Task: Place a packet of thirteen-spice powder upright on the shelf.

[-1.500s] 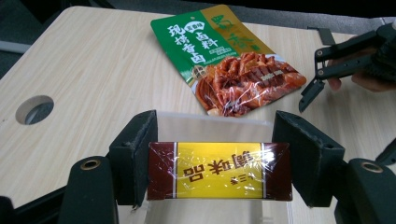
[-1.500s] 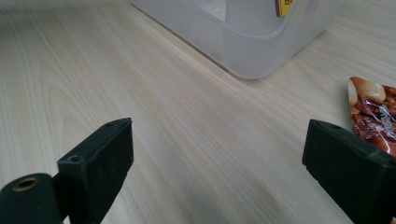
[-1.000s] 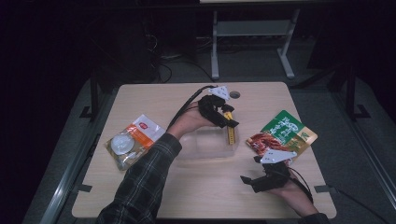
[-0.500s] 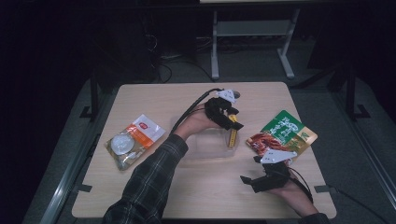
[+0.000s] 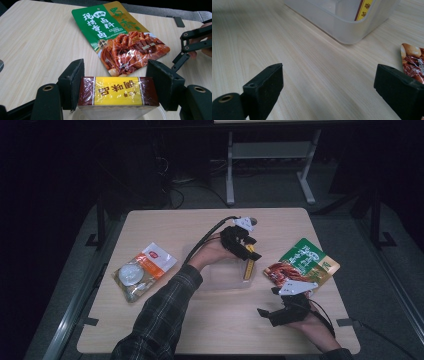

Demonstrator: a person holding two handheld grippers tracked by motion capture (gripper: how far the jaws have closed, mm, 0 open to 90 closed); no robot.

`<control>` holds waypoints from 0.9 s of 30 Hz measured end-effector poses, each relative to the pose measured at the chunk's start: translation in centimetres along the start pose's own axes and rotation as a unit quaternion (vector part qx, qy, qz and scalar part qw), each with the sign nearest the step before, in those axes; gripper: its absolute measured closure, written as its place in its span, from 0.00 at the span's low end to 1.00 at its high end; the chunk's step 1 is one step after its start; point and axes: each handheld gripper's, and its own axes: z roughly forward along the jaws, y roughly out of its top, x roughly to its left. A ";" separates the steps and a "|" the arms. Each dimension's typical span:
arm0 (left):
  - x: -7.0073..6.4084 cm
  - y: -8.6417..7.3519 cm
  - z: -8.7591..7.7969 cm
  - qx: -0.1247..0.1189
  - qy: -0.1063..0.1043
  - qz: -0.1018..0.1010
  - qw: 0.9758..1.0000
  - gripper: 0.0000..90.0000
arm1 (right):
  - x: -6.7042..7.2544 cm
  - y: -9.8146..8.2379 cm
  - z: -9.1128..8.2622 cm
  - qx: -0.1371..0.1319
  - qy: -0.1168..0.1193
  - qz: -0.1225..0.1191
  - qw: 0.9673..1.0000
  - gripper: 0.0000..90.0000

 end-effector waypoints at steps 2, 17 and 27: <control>0.0 0.0 -0.1 -0.005 -0.005 -0.007 1.000 0.25 | 0.0 0.0 0.0 0.000 0.000 -0.001 1.000 0.09; -1.5 -0.3 -4.0 -0.007 0.023 -0.026 0.999 0.17 | 0.0 0.0 0.0 0.003 0.000 -0.002 1.000 0.09; -2.4 -2.3 -7.6 0.009 0.041 -0.042 0.998 0.17 | 0.0 -0.1 0.0 0.006 -0.001 0.001 1.000 0.09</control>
